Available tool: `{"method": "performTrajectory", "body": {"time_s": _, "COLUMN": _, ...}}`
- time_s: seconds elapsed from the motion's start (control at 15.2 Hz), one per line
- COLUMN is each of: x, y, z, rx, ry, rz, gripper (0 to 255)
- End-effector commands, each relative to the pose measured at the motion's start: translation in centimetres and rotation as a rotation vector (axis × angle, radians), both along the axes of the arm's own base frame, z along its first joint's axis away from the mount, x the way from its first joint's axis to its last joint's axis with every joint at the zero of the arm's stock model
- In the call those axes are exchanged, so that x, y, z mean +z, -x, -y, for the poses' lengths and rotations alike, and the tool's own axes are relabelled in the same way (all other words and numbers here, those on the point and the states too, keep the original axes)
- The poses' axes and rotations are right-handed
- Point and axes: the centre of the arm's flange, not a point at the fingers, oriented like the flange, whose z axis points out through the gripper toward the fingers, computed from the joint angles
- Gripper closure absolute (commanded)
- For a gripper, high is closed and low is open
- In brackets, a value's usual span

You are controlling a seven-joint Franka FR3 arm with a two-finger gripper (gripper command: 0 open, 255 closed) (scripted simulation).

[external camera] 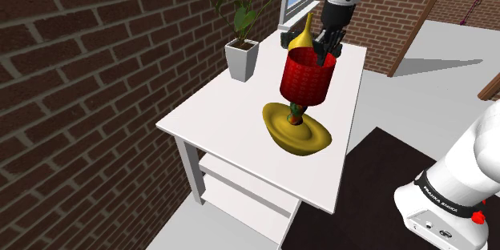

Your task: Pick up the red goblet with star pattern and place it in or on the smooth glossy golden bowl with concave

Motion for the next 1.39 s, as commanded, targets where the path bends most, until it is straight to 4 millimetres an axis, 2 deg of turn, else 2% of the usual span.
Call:
{"method": "performTrajectory", "body": {"time_s": 0.0, "x": -0.4, "y": -0.1, "z": -0.1, "rx": 0.000, "ry": 0.000, "rz": 0.001, "gripper": 255}}
{"method": "performTrajectory", "body": {"time_s": 0.4, "x": -0.4, "y": -0.1, "z": -0.1, "rx": 0.000, "ry": 0.000, "rz": 0.001, "gripper": 255}}
{"method": "performTrajectory", "body": {"time_s": 0.46, "x": -0.4, "y": -0.1, "z": -0.1, "rx": 0.000, "ry": 0.000, "rz": 0.001, "gripper": 0}}
{"method": "performTrajectory", "body": {"time_s": 0.79, "x": -0.4, "y": -0.1, "z": -0.1, "rx": 0.000, "ry": 0.000, "rz": 0.001, "gripper": 0}}
{"method": "performTrajectory", "body": {"time_s": 1.06, "x": 4.6, "y": 0.1, "z": -0.2, "rx": 0.000, "ry": 0.000, "rz": 0.001, "gripper": 0}}
{"method": "performTrajectory", "body": {"time_s": 1.32, "x": 4.6, "y": 0.1, "z": -0.2, "rx": 0.000, "ry": 0.000, "rz": 0.001, "gripper": 0}}
